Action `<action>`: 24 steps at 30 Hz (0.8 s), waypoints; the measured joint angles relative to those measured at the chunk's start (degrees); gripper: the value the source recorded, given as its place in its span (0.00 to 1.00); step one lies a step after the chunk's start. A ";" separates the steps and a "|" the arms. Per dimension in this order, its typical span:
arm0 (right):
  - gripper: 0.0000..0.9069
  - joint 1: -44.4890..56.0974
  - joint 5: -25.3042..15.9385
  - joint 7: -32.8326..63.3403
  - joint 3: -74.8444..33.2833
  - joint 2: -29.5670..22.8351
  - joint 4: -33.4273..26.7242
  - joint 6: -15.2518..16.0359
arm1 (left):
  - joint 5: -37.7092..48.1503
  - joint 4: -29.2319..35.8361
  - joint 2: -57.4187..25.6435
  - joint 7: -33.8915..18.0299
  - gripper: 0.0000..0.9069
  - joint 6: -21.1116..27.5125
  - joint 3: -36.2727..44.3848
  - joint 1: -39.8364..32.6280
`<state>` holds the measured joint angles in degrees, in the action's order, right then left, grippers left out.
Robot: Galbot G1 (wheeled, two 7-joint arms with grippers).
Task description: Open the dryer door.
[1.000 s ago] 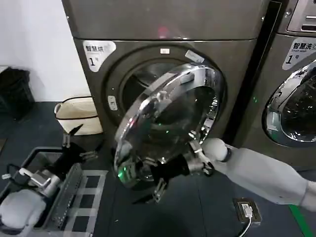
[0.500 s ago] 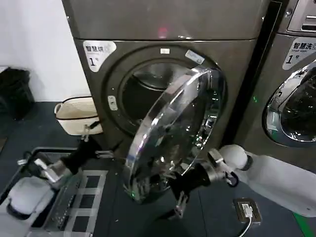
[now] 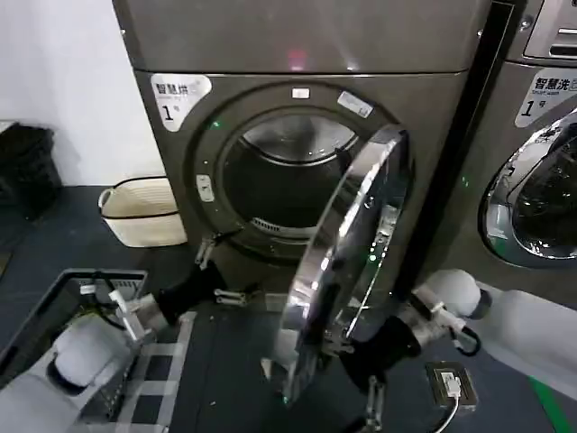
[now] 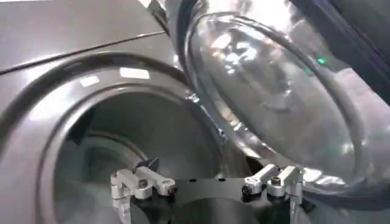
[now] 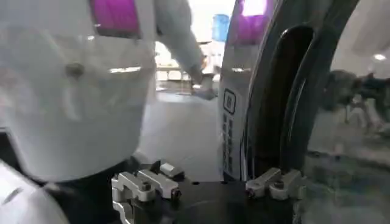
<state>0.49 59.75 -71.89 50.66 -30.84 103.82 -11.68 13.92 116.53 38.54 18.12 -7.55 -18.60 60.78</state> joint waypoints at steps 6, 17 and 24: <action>1.00 -2.11 -0.05 -5.67 1.39 1.94 -1.07 -1.31 | 0.01 1.27 -0.96 0.76 1.00 0.05 3.39 -1.48; 1.00 8.21 -2.16 -5.31 -11.23 8.57 -2.51 -5.38 | -0.72 6.26 -2.04 1.69 1.00 -0.06 6.01 -0.91; 1.00 24.60 1.21 -5.20 -29.08 17.63 -3.73 -9.58 | -1.52 9.28 -1.54 1.92 1.00 -0.02 8.19 -1.71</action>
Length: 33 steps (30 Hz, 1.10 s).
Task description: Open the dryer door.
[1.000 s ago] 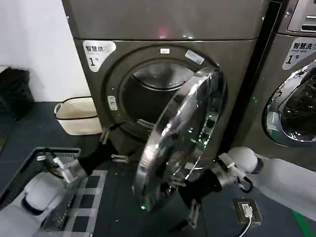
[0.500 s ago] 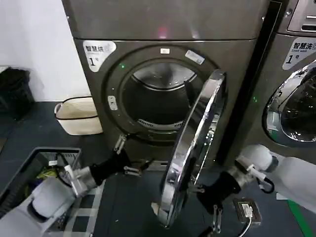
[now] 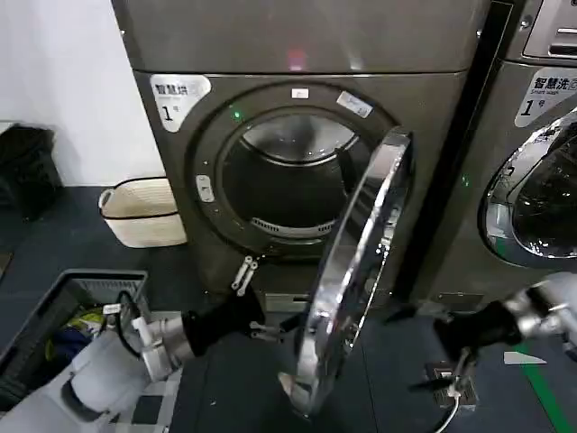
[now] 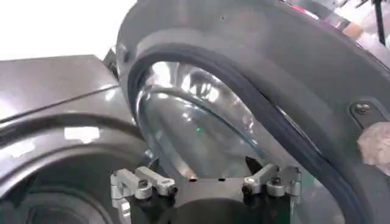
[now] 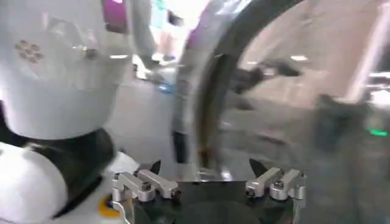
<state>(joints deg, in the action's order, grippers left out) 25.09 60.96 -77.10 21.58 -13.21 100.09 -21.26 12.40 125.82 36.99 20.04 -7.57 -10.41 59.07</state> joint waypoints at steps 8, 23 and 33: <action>1.00 5.90 3.78 2.16 -7.81 6.74 -9.82 -4.66 | -0.21 0.93 1.47 0.01 1.00 0.49 4.34 -3.42; 1.00 6.81 3.28 0.20 -9.11 9.88 -43.86 -9.04 | -1.07 1.58 5.40 -0.01 1.00 0.58 17.58 -14.46; 1.00 10.38 1.68 3.06 -19.93 4.91 -70.03 -9.56 | -0.89 0.34 8.84 0.03 1.00 0.86 22.91 -18.99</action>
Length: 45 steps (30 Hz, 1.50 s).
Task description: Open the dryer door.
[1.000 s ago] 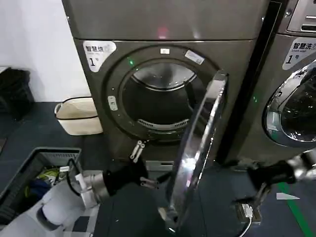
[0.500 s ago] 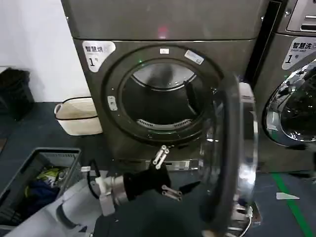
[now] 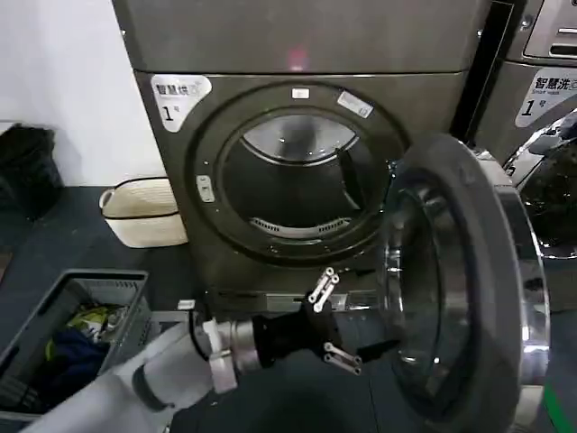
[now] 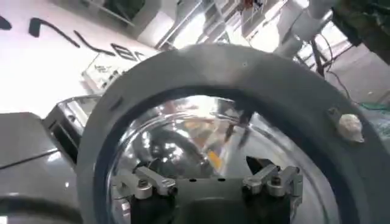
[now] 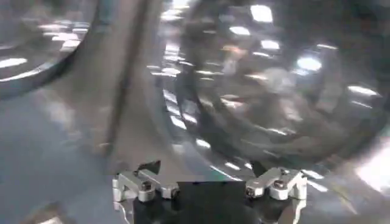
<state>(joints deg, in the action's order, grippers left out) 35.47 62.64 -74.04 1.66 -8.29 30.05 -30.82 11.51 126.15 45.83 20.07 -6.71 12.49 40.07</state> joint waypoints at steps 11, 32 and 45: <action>1.00 15.92 -1.19 7.03 -32.32 -6.75 -14.37 7.43 | 0.27 -1.06 3.17 0.01 1.00 0.12 3.89 -3.23; 1.00 54.59 -7.30 39.73 -76.78 -23.39 -0.77 9.32 | 0.80 -5.00 10.26 -0.24 1.00 1.22 10.59 -9.43; 1.00 63.52 -14.03 53.86 -85.47 -30.03 4.29 15.45 | 0.49 -9.99 16.52 -0.37 1.00 1.38 15.37 -13.43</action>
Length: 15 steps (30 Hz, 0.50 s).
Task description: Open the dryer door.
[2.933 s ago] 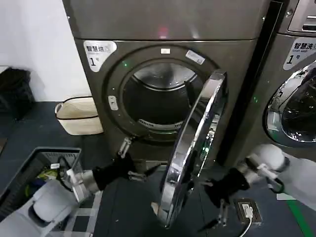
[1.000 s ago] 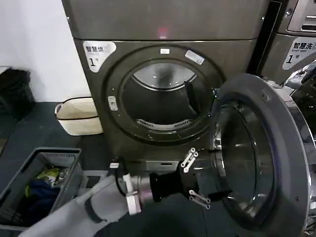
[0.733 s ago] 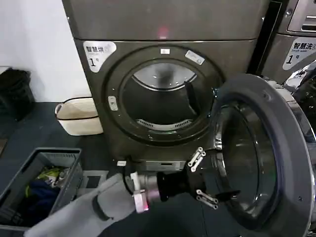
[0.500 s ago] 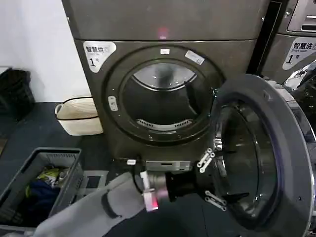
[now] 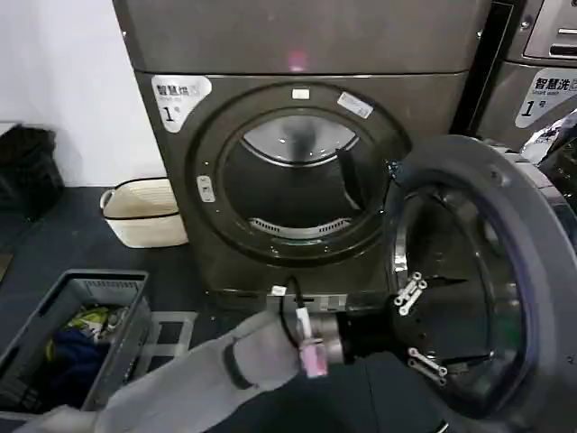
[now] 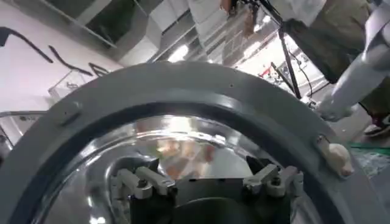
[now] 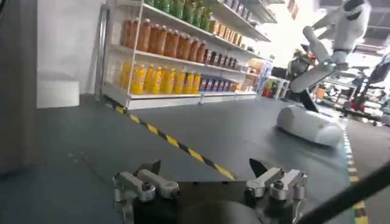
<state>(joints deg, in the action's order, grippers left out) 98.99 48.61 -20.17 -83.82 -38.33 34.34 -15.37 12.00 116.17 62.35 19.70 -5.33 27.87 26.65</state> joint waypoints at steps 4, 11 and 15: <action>1.00 2.12 0.04 0.39 -1.53 -1.84 2.18 0.30 | -0.41 -1.96 2.13 -0.22 1.00 0.05 1.16 -0.85; 1.00 5.76 -0.33 1.21 -4.00 -6.10 6.71 1.00 | -1.83 -6.01 6.10 -1.07 1.00 -0.31 2.46 -2.76; 1.00 7.51 -0.34 1.09 -5.10 -8.00 8.46 0.87 | -4.14 -8.66 8.35 -1.63 1.00 -0.87 2.73 -3.67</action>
<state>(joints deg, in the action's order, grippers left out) 106.50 48.27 -19.08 -88.91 -46.33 42.80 -14.50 7.85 107.51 70.70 18.08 -6.20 30.60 22.98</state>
